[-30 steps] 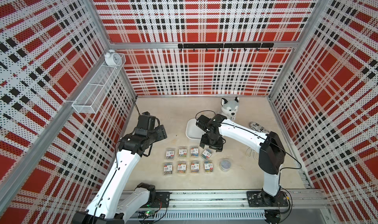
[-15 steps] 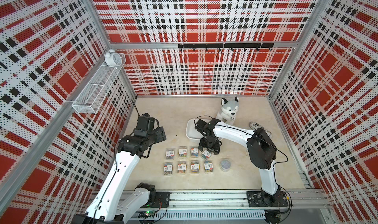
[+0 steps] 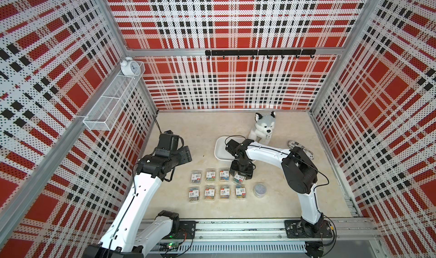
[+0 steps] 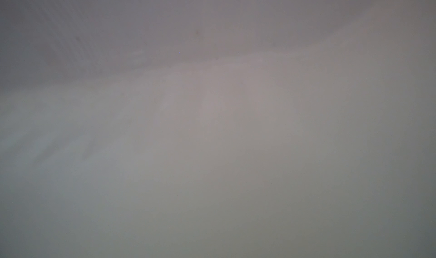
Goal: Take the paper clips out of the storage box
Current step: Adjust the boxed paper clips at the center of the board.
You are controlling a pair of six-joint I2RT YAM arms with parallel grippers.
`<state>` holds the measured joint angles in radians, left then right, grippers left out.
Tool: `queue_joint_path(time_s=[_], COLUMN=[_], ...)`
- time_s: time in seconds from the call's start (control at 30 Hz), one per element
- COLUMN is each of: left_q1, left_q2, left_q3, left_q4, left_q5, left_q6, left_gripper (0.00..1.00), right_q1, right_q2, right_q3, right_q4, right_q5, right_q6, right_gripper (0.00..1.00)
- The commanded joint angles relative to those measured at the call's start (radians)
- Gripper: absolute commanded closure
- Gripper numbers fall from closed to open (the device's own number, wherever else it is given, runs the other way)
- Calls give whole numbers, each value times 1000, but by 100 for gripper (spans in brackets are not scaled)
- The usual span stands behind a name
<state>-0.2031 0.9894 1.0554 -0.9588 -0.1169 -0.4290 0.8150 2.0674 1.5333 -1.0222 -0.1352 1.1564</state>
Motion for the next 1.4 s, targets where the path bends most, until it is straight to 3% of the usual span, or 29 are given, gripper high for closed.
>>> queue_joint_path(time_s=[0.0,0.4,1.03,1.2,1.37], left_q1=[9,28,42,45,47], left_q2=[3,-3,-4,-5,-1], left_q3=[6,2,0,0,6], left_q4=[-6,-4,1,1,2], left_q5=[-3,3,9,8,7], left_q6=[13,6,3,2,4], left_gripper=[23,23,23,23,23], right_q1=[-5,-5,-5,-5,-4], right_q2=[20,17,51,55,56], right_q3=[25,35,85,86,137], right_q4=[8,4,-20,-24,-56], right_q5=[20,60,110,115,140], right_q6=[-18,-64,-215,-232,-265], right_gripper=[29,42,40,35,18])
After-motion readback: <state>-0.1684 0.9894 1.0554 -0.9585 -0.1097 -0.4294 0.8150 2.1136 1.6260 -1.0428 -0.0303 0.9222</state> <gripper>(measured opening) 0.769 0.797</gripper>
